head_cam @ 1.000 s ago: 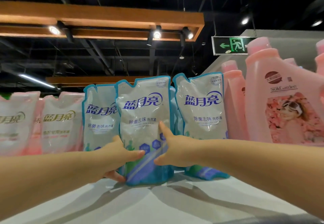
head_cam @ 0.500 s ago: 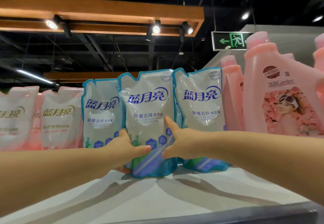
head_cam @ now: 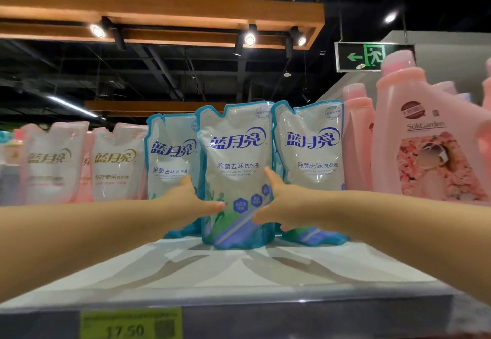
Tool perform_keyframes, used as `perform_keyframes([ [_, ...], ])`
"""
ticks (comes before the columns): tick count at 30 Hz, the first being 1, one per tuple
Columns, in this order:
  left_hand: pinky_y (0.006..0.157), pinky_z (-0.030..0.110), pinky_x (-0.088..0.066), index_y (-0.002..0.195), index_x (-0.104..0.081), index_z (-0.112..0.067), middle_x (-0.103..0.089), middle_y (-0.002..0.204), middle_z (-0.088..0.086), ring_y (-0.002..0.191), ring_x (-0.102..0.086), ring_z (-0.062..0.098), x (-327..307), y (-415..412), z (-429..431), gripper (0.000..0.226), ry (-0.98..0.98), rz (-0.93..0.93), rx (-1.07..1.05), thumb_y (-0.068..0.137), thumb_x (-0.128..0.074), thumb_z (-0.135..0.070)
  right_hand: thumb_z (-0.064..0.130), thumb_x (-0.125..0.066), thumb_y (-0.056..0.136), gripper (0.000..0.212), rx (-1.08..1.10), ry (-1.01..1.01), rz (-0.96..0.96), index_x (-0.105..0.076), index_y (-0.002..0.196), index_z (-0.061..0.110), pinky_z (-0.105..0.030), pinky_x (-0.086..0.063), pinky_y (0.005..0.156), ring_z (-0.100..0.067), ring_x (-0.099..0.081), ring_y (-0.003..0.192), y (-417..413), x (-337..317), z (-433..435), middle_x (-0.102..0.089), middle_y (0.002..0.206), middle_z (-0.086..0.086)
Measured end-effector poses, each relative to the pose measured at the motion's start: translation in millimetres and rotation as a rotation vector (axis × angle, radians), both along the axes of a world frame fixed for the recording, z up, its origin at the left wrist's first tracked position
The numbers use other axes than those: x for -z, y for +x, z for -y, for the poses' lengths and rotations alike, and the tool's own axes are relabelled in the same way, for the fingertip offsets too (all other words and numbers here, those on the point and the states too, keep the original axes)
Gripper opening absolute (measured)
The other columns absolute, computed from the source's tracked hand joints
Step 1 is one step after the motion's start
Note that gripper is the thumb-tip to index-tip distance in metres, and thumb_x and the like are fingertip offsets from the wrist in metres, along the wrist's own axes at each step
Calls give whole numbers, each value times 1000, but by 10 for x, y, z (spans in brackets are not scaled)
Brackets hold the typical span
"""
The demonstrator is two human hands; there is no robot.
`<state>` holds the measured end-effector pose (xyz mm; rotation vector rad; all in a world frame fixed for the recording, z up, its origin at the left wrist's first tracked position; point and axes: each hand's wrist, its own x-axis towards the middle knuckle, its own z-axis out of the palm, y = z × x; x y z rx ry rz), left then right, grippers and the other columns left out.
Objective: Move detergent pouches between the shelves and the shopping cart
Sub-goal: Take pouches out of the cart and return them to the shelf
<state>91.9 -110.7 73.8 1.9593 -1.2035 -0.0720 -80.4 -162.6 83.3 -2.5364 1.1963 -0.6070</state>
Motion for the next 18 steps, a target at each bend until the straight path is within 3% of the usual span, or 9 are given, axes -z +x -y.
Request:
perform_keyframes([
  [3, 99, 36, -41, 146, -16, -17, -43, 140, 10, 122, -47, 27, -59, -57, -198, 87, -90, 84, 4, 80, -67, -42, 27, -56, 88, 88, -42, -56, 57, 8, 150, 29, -37, -53, 91, -22, -62, 90, -76, -35, -123, -59, 109, -6],
  [5, 94, 32, -40, 144, -25, -19, -47, 137, 8, 117, -50, 23, -63, -163, -330, 77, -100, 127, 28, 82, -66, -40, 29, -55, 89, 81, -80, -81, 88, -3, 150, 27, -32, -52, 88, -20, -57, 88, -125, -40, -235, -59, 120, -4],
  [7, 88, 28, -40, 138, -35, -20, -51, 131, 5, 109, -52, 19, -39, -304, -456, 64, -101, 173, 76, 84, -64, -38, 31, -56, 90, 71, -117, -99, 127, -17, 148, 27, -29, -48, 83, -18, -55, 93, -184, -28, -361, -56, 128, -3],
  [10, 88, 25, -43, 125, -52, -20, -60, 121, 1, 105, -57, 15, 14, -530, -668, 42, -150, 201, 158, 86, -62, -32, 31, -57, 89, 48, -167, -191, 135, -44, 135, 26, -27, -45, 88, -16, -55, 103, -341, -42, -567, -56, 129, 0],
  [12, 88, 24, -45, 113, -61, -20, -65, 111, -2, 100, -60, 11, 62, -673, -826, 27, -197, 260, 189, 87, -61, -29, 32, -58, 88, 34, -165, -304, 142, -57, 122, 28, -27, -46, 90, -14, -57, 102, -520, -82, -729, -62, 118, 4],
  [14, 89, 27, -47, 99, -68, -21, -69, 98, -4, 95, -63, 12, 107, -827, -987, 15, -277, 318, 211, 88, -60, -26, 31, -59, 87, 25, -176, -393, 192, -63, 112, 29, -21, -45, 74, -6, -57, 83, -751, -96, -912, -64, 98, 10],
  [15, 87, 28, -47, 92, -70, -21, -70, 91, -4, 92, -63, 12, 132, -918, -1080, 12, -323, 334, 228, 88, -60, -25, 29, -60, 87, 21, -189, -403, 239, -64, 108, 29, -17, -43, 68, -2, -54, 74, -867, -65, -1013, -63, 88, 12],
  [18, 74, 21, -45, 76, -68, -25, -70, 70, -10, 76, -63, 9, 290, -1224, -1423, 15, -492, 276, 332, 88, -60, -22, 25, -63, 85, 10, -219, -338, 433, -65, 93, 30, -17, -43, 67, -3, -56, 70, -1174, 192, -1422, -65, 77, 11],
])
